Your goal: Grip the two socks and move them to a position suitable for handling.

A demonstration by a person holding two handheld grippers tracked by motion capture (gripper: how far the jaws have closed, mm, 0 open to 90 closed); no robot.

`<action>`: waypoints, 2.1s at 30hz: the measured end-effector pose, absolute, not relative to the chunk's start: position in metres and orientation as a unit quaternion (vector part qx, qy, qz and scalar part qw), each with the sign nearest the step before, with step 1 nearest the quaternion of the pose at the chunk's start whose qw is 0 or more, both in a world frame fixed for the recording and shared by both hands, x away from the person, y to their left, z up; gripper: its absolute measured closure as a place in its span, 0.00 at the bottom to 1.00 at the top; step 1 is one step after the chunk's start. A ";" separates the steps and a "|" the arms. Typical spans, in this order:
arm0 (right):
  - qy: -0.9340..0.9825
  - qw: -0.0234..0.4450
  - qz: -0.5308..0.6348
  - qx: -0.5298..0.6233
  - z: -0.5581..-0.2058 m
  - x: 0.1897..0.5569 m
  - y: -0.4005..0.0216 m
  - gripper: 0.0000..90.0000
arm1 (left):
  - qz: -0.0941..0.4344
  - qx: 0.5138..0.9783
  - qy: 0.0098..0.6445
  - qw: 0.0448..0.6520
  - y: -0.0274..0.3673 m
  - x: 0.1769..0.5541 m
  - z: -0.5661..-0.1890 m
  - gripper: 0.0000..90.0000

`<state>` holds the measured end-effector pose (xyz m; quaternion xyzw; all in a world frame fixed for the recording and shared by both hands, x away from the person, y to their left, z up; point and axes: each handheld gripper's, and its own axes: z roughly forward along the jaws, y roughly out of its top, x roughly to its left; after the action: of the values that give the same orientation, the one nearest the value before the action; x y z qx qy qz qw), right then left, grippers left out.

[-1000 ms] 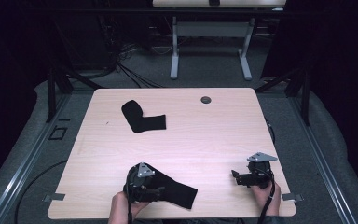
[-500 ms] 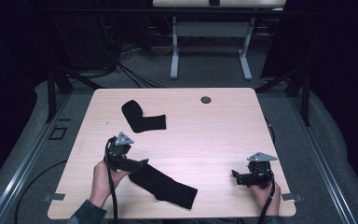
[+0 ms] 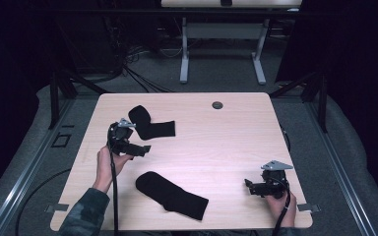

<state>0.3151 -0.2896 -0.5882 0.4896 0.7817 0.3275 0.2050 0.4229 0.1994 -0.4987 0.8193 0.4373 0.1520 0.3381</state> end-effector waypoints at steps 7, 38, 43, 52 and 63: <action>0.782 0.205 0.327 0.490 -0.588 0.315 -0.290 0.07 | 0.152 0.823 0.441 0.324 0.202 0.447 -0.509 0.00; 0.782 0.205 0.327 0.490 -0.588 0.315 -0.290 0.07 | 0.126 0.831 0.474 0.262 0.194 0.543 -0.545 0.21; 0.782 0.205 0.327 0.489 -0.588 0.315 -0.290 0.07 | 0.114 0.835 0.477 0.249 0.194 0.547 -0.557 0.34; 0.782 0.205 0.327 0.489 -0.588 0.315 -0.290 0.07 | 0.116 0.837 0.477 0.241 0.197 0.544 -0.559 0.66; 0.782 0.205 0.327 0.490 -0.588 0.315 -0.290 0.07 | 0.099 0.818 0.508 0.250 0.196 0.535 -0.557 0.94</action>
<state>0.3146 -0.2897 -0.5879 0.4896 0.7819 0.3273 0.2046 0.5347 0.1960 -0.5574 0.8180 0.5084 0.0994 0.2500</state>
